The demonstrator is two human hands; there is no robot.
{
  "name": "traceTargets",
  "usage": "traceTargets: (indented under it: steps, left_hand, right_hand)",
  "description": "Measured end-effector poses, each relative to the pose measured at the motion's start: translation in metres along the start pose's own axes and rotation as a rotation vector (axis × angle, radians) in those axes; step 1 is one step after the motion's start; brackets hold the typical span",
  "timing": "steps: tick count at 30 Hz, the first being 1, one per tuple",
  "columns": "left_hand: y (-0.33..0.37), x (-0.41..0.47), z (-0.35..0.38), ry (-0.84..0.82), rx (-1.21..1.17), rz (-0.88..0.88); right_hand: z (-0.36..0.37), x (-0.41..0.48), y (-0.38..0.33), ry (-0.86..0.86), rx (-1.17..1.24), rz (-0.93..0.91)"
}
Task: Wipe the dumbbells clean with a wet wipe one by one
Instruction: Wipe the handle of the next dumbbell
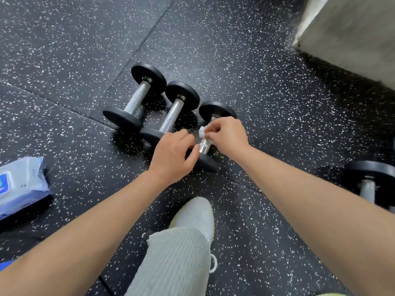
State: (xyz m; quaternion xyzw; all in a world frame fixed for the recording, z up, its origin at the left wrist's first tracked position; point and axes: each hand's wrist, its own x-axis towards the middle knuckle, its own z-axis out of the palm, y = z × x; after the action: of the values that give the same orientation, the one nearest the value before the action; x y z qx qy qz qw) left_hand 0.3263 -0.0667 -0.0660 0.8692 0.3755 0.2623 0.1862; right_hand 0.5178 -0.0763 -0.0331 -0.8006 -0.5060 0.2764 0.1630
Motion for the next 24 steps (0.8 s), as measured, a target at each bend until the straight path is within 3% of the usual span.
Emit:
traceTargets:
  steps: [3,7,17,24]
  left_hand:
    - [0.000,-0.001,0.001,0.019,0.005,0.005]
    - [0.003,-0.003,0.002,0.046,0.011,-0.008]
    - [0.010,-0.007,0.001,0.057,-0.001,-0.057]
    - [0.018,-0.007,0.004,0.065,-0.015,-0.085]
  right_hand:
    - [0.000,-0.008,0.000,-0.025,-0.001,0.000]
    - [0.002,-0.026,0.003,-0.190,-0.024,-0.077]
    - [-0.002,-0.005,-0.007,0.163,-0.045,0.016]
    - [0.008,-0.030,-0.001,0.092,-0.247,-0.178]
